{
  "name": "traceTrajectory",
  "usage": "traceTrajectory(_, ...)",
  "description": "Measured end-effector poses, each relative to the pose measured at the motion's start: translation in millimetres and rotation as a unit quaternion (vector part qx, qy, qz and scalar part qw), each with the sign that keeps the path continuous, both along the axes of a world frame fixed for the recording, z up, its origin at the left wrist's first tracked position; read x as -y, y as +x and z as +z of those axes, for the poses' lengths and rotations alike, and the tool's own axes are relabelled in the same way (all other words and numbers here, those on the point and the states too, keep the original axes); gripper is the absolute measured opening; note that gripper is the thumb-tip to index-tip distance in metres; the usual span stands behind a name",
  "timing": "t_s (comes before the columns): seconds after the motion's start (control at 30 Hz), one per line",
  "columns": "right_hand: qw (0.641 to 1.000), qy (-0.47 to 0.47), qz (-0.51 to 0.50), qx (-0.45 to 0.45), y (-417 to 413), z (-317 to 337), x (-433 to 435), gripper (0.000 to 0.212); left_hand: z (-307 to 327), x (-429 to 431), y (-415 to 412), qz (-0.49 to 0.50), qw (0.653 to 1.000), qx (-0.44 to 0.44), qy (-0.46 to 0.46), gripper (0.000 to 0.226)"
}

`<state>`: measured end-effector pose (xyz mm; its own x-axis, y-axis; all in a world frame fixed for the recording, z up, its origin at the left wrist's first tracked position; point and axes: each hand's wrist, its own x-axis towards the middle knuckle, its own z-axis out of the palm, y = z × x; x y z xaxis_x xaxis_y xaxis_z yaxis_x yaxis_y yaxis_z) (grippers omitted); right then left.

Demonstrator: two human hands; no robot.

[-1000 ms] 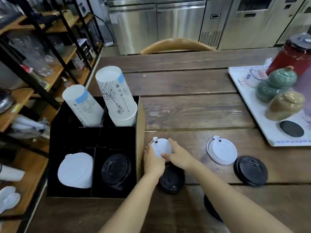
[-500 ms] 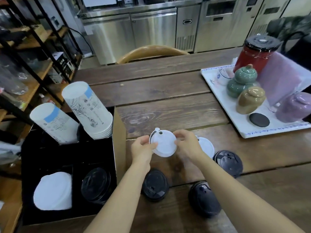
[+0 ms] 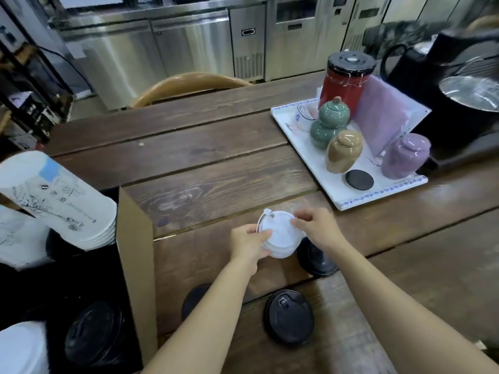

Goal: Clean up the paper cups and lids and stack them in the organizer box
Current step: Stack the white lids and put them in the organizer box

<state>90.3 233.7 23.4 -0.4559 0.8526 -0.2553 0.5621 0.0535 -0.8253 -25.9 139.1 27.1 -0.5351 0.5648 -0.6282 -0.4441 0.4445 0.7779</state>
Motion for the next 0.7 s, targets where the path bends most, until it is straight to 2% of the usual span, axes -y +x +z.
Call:
traceTrajectory(0.27, 0.995, -0.008, 0.069, 0.07, -3, -25, -17, 0.016, -17, -6, 7, 0.012, 0.999, -0.022, -0.023, 0.02)
traceTrajectory(0.37, 0.991, -0.01, 0.096, 0.088, -3, -33, -20, 0.02, -24, -6, 6, 0.003, 0.998, -0.038, -0.042, 0.008)
traceTrajectory(0.57, 0.984, -0.04, 0.137, 0.103, -2, -33, -27, 0.035, -32, -11, 6, 0.006, 0.997, -0.065, -0.048, 0.009)
traceTrajectory(0.63, 0.981, -0.043, 0.149, 0.115, -4, -34, -29, 0.029, -39, -14, 8, 0.008, 0.995, -0.07, -0.07, 0.027)
traceTrajectory(0.7, 0.98, -0.046, 0.152, 0.117, -6, -38, -30, 0.02, -44, -15, 10, -0.003, 0.993, -0.065, -0.094, 0.025)
